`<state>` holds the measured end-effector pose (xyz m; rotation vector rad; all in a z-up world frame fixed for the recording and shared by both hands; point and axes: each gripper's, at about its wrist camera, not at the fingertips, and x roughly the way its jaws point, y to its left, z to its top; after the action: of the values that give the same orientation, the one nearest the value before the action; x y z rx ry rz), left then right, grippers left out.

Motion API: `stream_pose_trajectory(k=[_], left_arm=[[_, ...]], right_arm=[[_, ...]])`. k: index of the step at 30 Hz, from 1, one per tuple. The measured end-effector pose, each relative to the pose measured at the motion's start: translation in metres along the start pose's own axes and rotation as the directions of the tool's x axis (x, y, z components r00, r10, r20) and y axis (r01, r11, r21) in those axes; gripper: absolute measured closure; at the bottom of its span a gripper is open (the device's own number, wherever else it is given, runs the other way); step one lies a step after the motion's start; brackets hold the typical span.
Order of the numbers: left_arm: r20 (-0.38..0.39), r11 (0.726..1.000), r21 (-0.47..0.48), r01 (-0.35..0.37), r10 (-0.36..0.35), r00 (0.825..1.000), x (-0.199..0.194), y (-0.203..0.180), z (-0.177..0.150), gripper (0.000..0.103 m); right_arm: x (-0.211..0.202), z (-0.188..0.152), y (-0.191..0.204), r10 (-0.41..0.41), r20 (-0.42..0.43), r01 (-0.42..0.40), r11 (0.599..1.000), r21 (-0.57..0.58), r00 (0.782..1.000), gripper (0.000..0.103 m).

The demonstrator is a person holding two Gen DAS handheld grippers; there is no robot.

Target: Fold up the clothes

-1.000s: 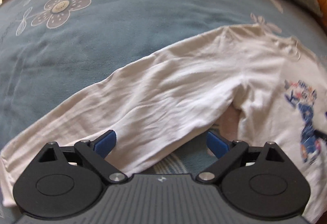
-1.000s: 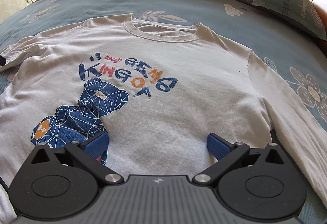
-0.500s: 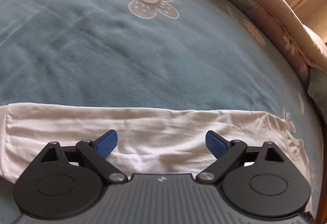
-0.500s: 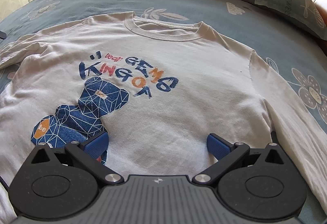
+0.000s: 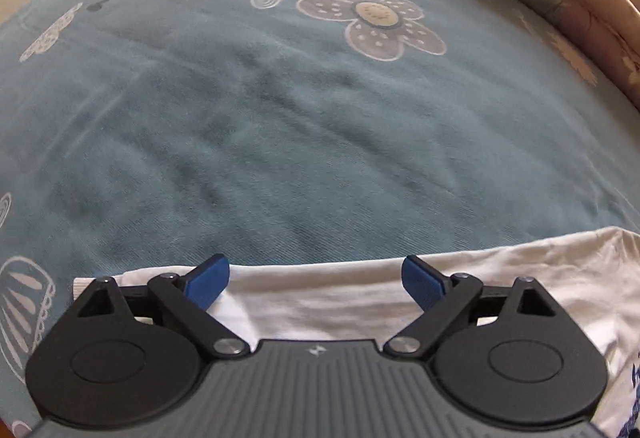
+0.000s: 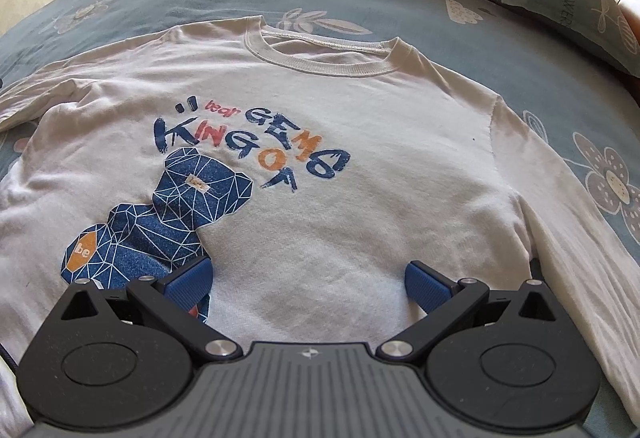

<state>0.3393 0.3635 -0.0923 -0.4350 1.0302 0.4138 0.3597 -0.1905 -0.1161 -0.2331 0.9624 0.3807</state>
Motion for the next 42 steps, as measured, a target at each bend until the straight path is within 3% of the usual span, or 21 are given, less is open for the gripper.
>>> stream_pose_trajectory(k=[5, 10, 15, 18, 22, 25, 26, 29, 34, 37, 42], left_arm=[[-0.005, 0.997, 0.080, 0.024, -0.023, 1.000, -0.019, -0.016, -0.027, 0.009], [0.016, 0.998, 0.059, -0.034, 0.033, 0.999, -0.023, 0.008, -0.043, 0.009], [0.011, 0.998, 0.024, -0.060, 0.060, 0.998, -0.019, 0.041, -0.045, 0.009], [-0.052, 0.996, 0.049, -0.074, 0.077, 0.996, -0.010, 0.060, -0.047, 0.009], [-0.066, 0.992, 0.122, -0.043, 0.051, 0.997, -0.017, 0.061, -0.043, 0.010], [-0.013, 0.985, 0.169, 0.048, -0.046, 0.999, -0.027, 0.058, -0.035, 0.009], [-0.023, 0.982, 0.171, 0.082, -0.079, 0.997, -0.024, 0.060, -0.032, 0.009], [-0.023, 0.978, 0.198, 0.071, -0.067, 0.997, -0.022, 0.066, -0.034, 0.010], [-0.019, 0.969, 0.243, 0.044, -0.041, 0.999, -0.019, 0.076, -0.037, 0.012], [-0.017, 0.962, 0.271, 0.028, -0.025, 1.000, -0.017, 0.083, -0.039, 0.012], [-0.026, 0.961, 0.276, 0.038, -0.032, 0.999, -0.017, 0.085, -0.041, 0.013]], right_arm=[[-0.011, 0.024, 0.012, 0.018, -0.005, -0.019, 0.999, -0.046, 1.000, 0.000], [-0.015, 0.069, 0.048, 0.119, 0.053, -0.111, 0.985, -0.133, 0.991, 0.000], [0.007, 0.123, 0.122, 0.253, 0.077, -0.230, 0.946, -0.230, 0.964, 0.000], [0.023, 0.154, 0.172, 0.330, 0.079, -0.296, 0.911, -0.286, 0.941, 0.000], [0.041, 0.186, 0.234, 0.402, 0.062, -0.359, 0.870, -0.339, 0.914, 0.000], [0.054, 0.196, 0.269, 0.420, 0.038, -0.380, 0.854, -0.355, 0.907, 0.000], [0.057, 0.198, 0.278, 0.418, 0.032, -0.381, 0.854, -0.355, 0.908, 0.000], [0.070, 0.202, 0.297, 0.390, 0.019, -0.359, 0.865, -0.351, 0.921, 0.000], [0.101, 0.197, 0.304, 0.261, -0.030, -0.257, 0.918, -0.301, 0.965, 0.000], [0.116, 0.198, 0.308, 0.242, -0.033, -0.243, 0.938, -0.249, 0.970, 0.000], [0.126, 0.221, 0.331, 0.257, -0.010, -0.251, 0.932, -0.260, 0.966, 0.000]])
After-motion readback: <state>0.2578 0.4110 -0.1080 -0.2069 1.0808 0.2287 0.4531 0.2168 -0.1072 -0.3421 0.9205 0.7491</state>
